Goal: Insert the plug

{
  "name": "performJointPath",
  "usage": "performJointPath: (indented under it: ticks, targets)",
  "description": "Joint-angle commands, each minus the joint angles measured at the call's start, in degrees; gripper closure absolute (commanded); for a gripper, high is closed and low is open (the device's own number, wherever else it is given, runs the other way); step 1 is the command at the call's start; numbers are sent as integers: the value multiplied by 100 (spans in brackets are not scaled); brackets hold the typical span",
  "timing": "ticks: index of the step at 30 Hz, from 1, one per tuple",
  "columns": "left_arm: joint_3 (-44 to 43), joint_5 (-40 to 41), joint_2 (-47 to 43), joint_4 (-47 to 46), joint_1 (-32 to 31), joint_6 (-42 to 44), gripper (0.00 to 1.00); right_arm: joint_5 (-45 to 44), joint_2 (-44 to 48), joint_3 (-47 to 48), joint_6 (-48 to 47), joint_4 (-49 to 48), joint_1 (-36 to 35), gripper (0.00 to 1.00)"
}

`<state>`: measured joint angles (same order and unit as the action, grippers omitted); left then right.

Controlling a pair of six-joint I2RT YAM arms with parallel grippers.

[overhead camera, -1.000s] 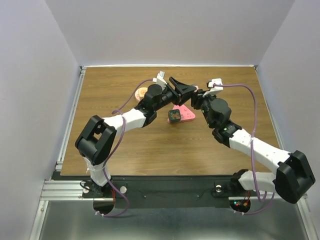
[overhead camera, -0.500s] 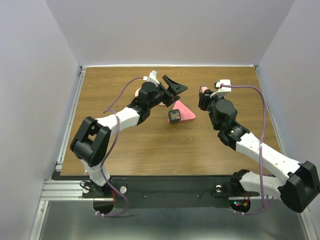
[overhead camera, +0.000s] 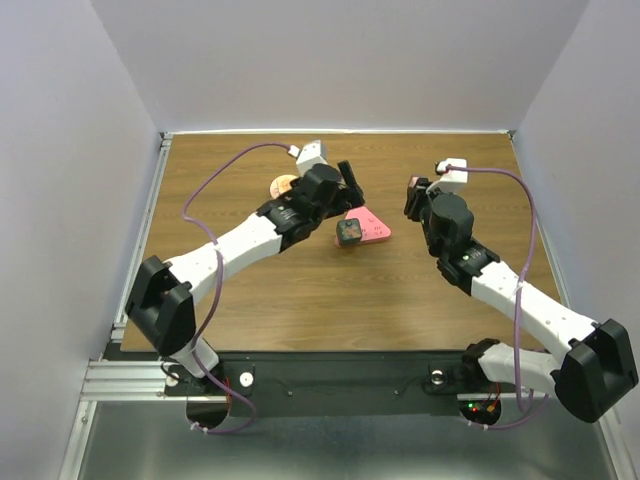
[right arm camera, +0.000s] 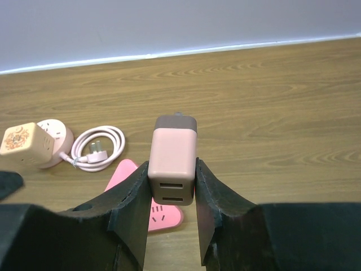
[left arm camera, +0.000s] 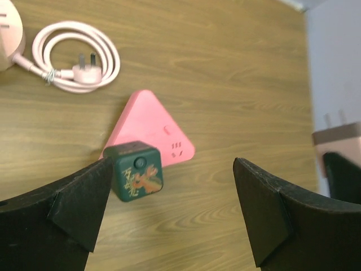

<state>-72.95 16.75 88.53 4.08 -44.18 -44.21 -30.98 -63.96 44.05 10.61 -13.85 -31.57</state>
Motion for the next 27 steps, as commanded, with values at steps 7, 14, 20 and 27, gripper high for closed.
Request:
performJointPath:
  ticks: [7, 14, 20, 27]
  targets:
    - [-1221, 1224, 1235, 2026, -661, 194, 1, 566, 173, -10, 336, -92, 335, 100]
    - [-1248, 1357, 1465, 2186, -714, 26, 1, 927, 367, -142, 468, -66, 538, 100]
    - [-1459, 1128, 1746, 1975, -776, 140, 1, 1121, 350, -195, 530, -66, 591, 100]
    - [-1538, 1084, 2071, 1947, -732, 325, 1, 1173, 428, -239, 547, -57, 626, 99]
